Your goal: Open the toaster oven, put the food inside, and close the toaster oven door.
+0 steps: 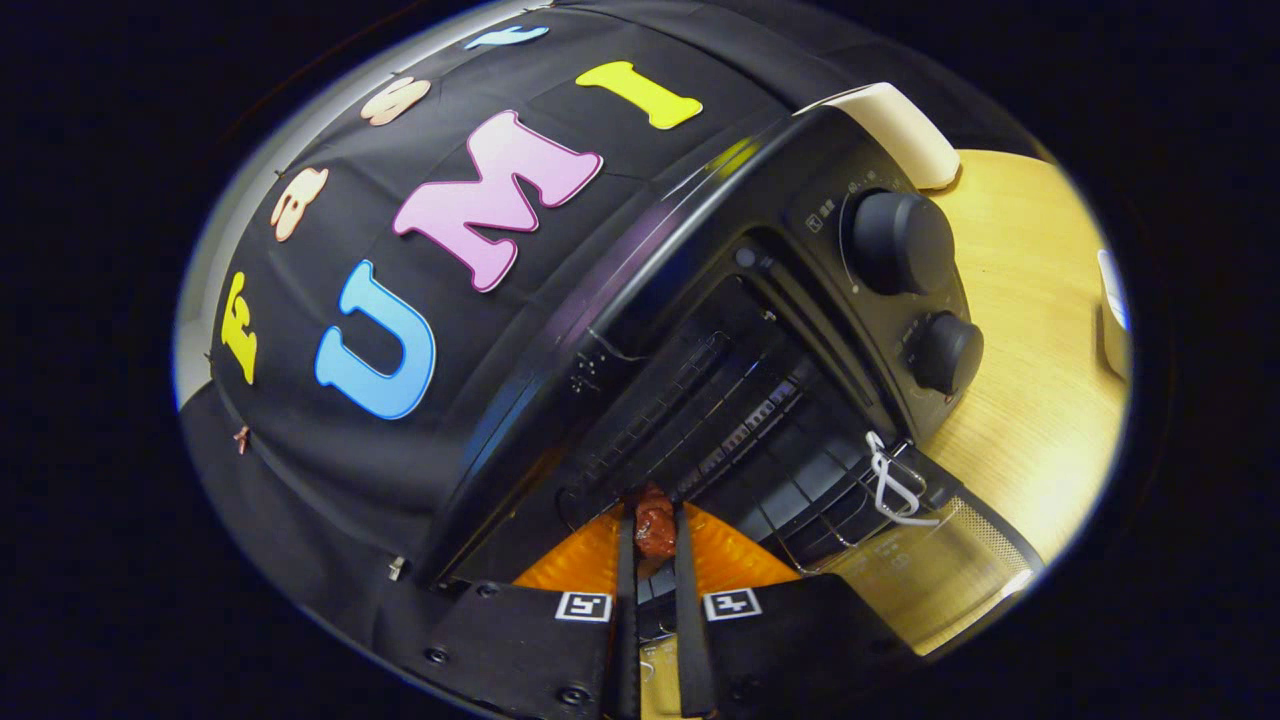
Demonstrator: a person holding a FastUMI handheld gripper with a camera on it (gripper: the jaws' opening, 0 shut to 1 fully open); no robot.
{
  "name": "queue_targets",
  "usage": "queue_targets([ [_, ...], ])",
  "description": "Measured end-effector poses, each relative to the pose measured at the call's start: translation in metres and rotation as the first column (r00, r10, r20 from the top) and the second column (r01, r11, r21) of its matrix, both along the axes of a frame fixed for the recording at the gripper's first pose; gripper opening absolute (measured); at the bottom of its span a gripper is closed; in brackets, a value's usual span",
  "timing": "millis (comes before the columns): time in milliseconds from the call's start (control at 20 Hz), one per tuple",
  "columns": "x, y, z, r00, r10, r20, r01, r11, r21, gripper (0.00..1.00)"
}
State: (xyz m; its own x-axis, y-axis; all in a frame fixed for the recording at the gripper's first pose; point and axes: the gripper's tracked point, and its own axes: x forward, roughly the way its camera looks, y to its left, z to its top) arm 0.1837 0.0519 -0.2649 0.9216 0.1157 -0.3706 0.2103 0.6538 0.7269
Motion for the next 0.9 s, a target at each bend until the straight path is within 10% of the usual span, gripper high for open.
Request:
queue_targets([
  [300, -0.032, 0.002, 0.002, 0.993, 0.111, -0.033, -0.116, 0.973, -0.200, 0.62],
  [450, -0.037, 0.004, 0.003, 0.988, 0.146, -0.042, -0.151, 0.956, -0.253, 0.98],
  [900, -0.090, -0.008, 0.006, 0.964, 0.232, -0.132, -0.266, 0.860, -0.434, 0.98],
])
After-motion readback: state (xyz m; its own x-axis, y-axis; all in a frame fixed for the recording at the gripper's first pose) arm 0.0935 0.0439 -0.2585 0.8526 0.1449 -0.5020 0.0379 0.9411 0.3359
